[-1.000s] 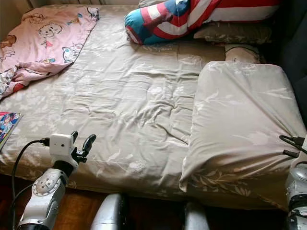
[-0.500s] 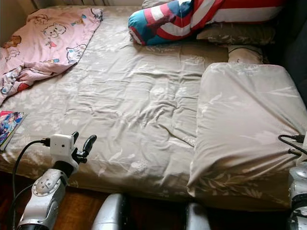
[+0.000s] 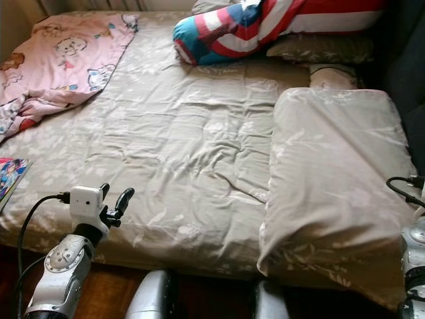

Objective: Clean up the room

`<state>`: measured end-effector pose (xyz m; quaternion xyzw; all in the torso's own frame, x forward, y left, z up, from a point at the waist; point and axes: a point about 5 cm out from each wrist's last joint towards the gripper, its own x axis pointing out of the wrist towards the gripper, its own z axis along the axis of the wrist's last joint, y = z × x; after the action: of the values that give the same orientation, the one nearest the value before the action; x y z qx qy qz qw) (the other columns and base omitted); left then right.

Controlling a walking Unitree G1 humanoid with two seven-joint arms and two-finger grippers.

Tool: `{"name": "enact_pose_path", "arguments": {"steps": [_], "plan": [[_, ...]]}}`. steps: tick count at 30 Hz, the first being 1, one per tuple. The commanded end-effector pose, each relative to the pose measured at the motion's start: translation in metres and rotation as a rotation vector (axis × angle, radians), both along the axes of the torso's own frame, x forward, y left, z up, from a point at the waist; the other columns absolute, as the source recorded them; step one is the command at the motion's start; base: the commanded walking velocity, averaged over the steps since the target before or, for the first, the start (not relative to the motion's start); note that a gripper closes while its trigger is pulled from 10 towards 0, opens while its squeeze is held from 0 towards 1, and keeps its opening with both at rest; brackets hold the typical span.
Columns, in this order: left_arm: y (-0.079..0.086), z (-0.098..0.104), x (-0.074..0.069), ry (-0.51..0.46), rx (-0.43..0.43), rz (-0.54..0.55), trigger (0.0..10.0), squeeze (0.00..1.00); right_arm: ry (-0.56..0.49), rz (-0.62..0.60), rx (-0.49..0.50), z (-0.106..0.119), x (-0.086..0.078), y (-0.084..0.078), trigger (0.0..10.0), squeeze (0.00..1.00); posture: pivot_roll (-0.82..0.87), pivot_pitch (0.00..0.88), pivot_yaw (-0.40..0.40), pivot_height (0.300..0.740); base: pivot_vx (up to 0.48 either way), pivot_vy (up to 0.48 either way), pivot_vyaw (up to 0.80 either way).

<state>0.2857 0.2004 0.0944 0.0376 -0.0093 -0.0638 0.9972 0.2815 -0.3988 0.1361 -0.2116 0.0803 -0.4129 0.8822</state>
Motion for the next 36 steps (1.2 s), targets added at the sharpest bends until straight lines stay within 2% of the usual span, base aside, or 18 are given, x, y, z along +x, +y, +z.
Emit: {"name": "enact_pose_path", "arguments": {"steps": [1,2,5,7,9,10,14,17,18,19,21,24,28,31,32,35,36], "plan": [[0.002,-0.004,-0.002,0.012,0.008,0.003,10.0,0.00,-0.044,0.107,-0.015,0.005,0.010,0.012,10.0,0.25,-0.02,0.123,0.055,0.623,0.000,0.000,0.00],[0.001,-0.005,-0.002,0.011,0.004,0.003,10.0,0.00,-0.067,0.167,0.005,0.005,0.015,0.020,10.0,0.00,-0.03,0.122,0.052,0.623,0.000,0.000,0.00],[-0.001,-0.007,-0.001,0.015,-0.026,0.011,10.0,0.00,-0.138,0.367,0.089,0.000,0.030,0.052,10.0,0.00,-0.03,0.116,0.047,0.623,0.000,0.000,0.00],[-0.003,-0.008,-0.001,0.018,-0.041,0.015,10.0,0.00,-0.168,0.452,0.121,-0.005,0.034,0.069,10.0,0.00,-0.03,0.110,0.042,0.623,0.000,0.000,0.00],[-0.004,-0.009,-0.001,0.019,-0.059,0.024,10.0,0.00,-0.208,0.554,0.189,-0.015,0.036,0.095,10.0,0.00,-0.03,0.109,0.039,0.623,0.000,0.000,0.00],[-0.005,-0.009,-0.001,0.018,-0.070,0.030,10.0,0.00,-0.224,0.612,0.248,-0.025,0.034,0.114,10.0,0.00,-0.03,0.106,0.037,0.633,0.000,0.000,0.00],[-0.005,-0.011,0.000,0.024,-0.101,0.054,10.0,0.00,-0.210,0.641,0.340,-0.046,0.027,0.135,10.0,0.00,-0.04,0.097,0.033,0.653,0.000,0.000,0.00],[0.001,-0.022,-0.002,0.061,-0.117,0.097,10.0,0.00,-0.177,0.663,0.455,-0.072,0.018,0.152,10.0,0.00,-0.04,0.087,0.025,0.678,0.000,0.000,0.00],[0.001,-0.022,-0.002,0.061,-0.117,0.097,10.0,0.00,-0.177,0.663,0.455,-0.072,0.018,0.152,10.0,0.00,-0.04,0.087,0.025,0.678,0.000,0.000,0.00],[0.005,-0.028,-0.005,0.083,-0.131,0.117,10.0,0.00,-0.138,0.677,0.469,-0.083,0.011,0.158,10.0,0.00,-0.03,0.083,0.021,0.688,0.000,0.000,0.00],[0.008,-0.036,-0.007,0.113,-0.144,0.134,10.0,0.00,-0.115,0.641,0.527,-0.096,0.003,0.159,10.0,0.00,-0.04,0.076,0.018,0.703,0.000,0.000,0.00],[0.011,-0.043,-0.011,0.143,-0.141,0.145,10.0,0.00,-0.087,0.617,0.572,-0.107,-0.004,0.159,10.0,0.00,-0.04,0.069,0.017,0.718,0.000,0.000,0.00],[0.015,-0.060,-0.017,0.208,-0.130,0.157,10.0,0.00,-0.012,0.589,0.604,-0.124,-0.012,0.160,10.0,0.00,-0.03,0.047,0.015,0.740,0.000,0.000,0.00],[0.017,-0.067,-0.020,0.238,-0.126,0.161,10.0,0.00,0.010,0.573,0.620,-0.130,-0.016,0.159,10.0,0.00,-0.03,0.041,0.014,0.740,0.000,0.000,0.00],[0.019,-0.077,-0.023,0.280,-0.120,0.167,10.0,0.00,0.031,0.545,0.647,-0.137,-0.021,0.158,10.0,0.00,-0.03,0.032,0.011,0.740,0.000,0.000,0.00],[0.021,-0.087,-0.027,0.332,-0.120,0.170,10.0,0.00,0.067,0.530,0.660,-0.143,-0.025,0.159,10.0,0.00,-0.02,0.030,0.010,0.740,0.000,0.000,0.00],[0.021,-0.100,-0.035,0.400,-0.110,0.172,10.0,0.00,0.109,0.513,0.680,-0.152,-0.033,0.160,10.0,0.00,-0.02,0.015,0.013,0.740,0.000,0.000,0.00]]}}
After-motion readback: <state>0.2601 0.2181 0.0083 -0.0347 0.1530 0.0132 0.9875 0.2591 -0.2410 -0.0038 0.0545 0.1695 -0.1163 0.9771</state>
